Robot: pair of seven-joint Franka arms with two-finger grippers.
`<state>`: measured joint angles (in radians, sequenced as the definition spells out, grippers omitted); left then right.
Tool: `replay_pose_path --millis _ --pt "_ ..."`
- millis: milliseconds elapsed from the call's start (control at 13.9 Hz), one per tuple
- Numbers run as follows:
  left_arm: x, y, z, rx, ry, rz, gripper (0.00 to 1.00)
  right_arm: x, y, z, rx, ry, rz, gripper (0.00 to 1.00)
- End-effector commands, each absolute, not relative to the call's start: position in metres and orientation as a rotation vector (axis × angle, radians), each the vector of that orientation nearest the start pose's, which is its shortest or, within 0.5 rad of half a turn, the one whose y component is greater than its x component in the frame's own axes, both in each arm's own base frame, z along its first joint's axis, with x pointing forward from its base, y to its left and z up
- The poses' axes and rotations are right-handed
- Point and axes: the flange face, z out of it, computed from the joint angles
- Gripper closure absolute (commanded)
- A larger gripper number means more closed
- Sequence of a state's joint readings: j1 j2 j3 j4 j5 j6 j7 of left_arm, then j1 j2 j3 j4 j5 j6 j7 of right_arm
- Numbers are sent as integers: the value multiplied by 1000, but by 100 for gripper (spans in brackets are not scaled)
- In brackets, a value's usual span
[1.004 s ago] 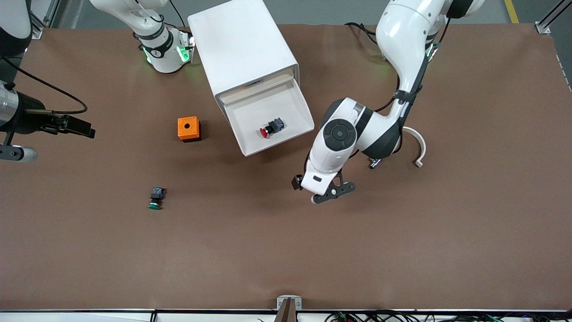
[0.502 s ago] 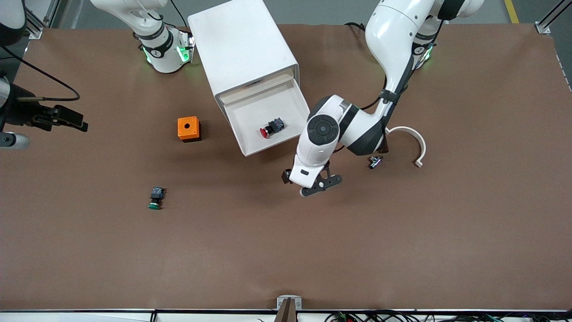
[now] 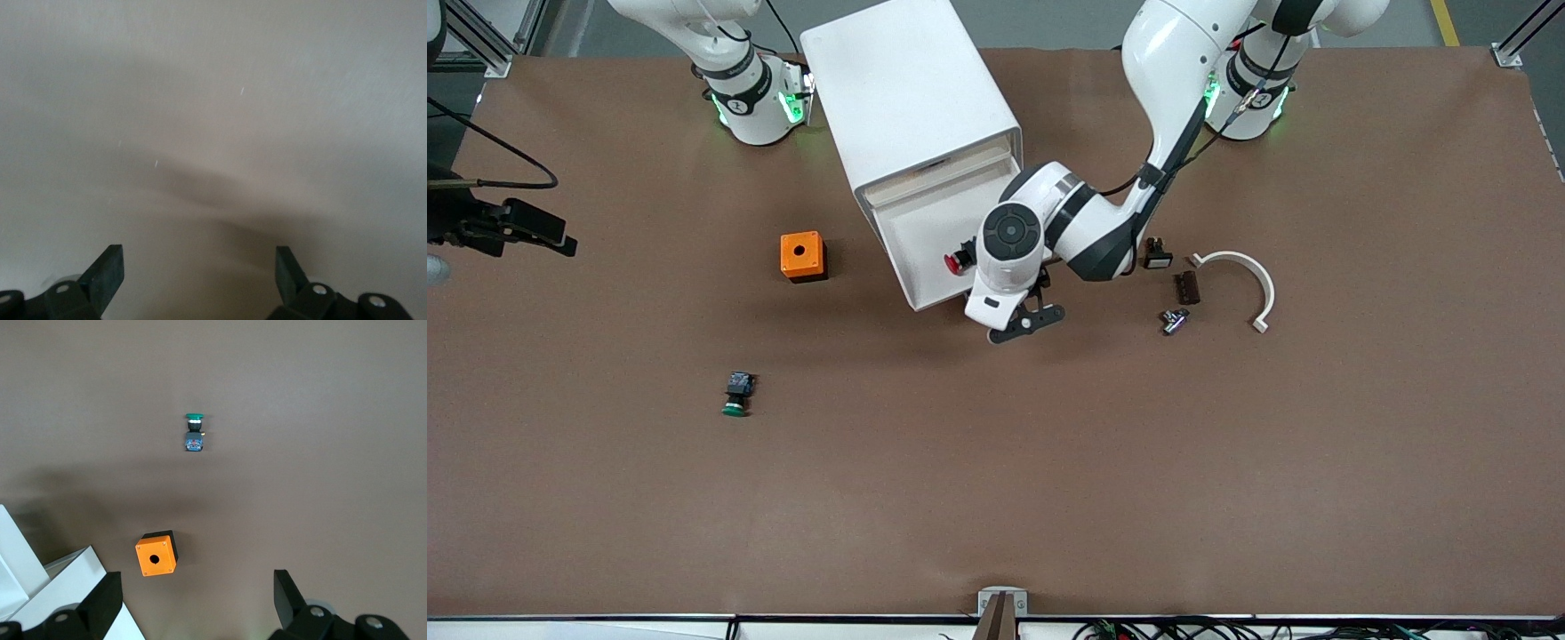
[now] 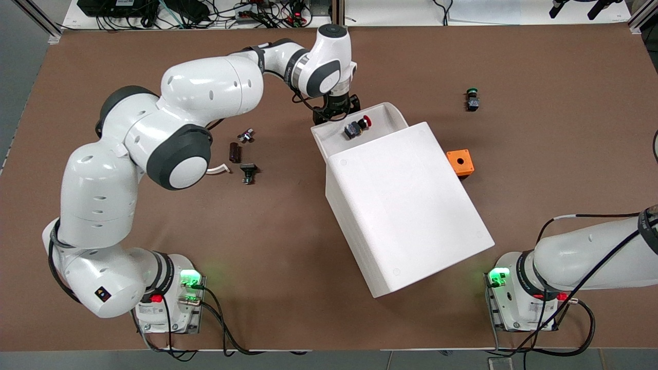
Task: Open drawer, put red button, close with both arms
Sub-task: 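Push the drawer closed with the left gripper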
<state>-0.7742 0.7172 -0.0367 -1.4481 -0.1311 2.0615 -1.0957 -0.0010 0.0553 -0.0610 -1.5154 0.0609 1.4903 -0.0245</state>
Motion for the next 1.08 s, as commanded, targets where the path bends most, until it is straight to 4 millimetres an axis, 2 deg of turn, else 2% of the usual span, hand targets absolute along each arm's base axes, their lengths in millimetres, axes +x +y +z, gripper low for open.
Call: replay_pose_path --millis 0,215,574,861,1004 --pt "469 -521 273 -3049 -554 326 0 558 -29 623 -3091 44 103 0" --pt "447 -538 265 -3037 -554 373 0 558 -24 623 -3142 15 106 0" --pt "415 -563 270 -3049 -562 471 0 558 -23 624 -3144 12 104 0" --pt "381 -588 271 -3045 -541 505 0 558 -23 624 -3144 12 102 0" --pt "374 -593 271 -3044 -531 504 0 558 -23 624 -3142 12 101 0"
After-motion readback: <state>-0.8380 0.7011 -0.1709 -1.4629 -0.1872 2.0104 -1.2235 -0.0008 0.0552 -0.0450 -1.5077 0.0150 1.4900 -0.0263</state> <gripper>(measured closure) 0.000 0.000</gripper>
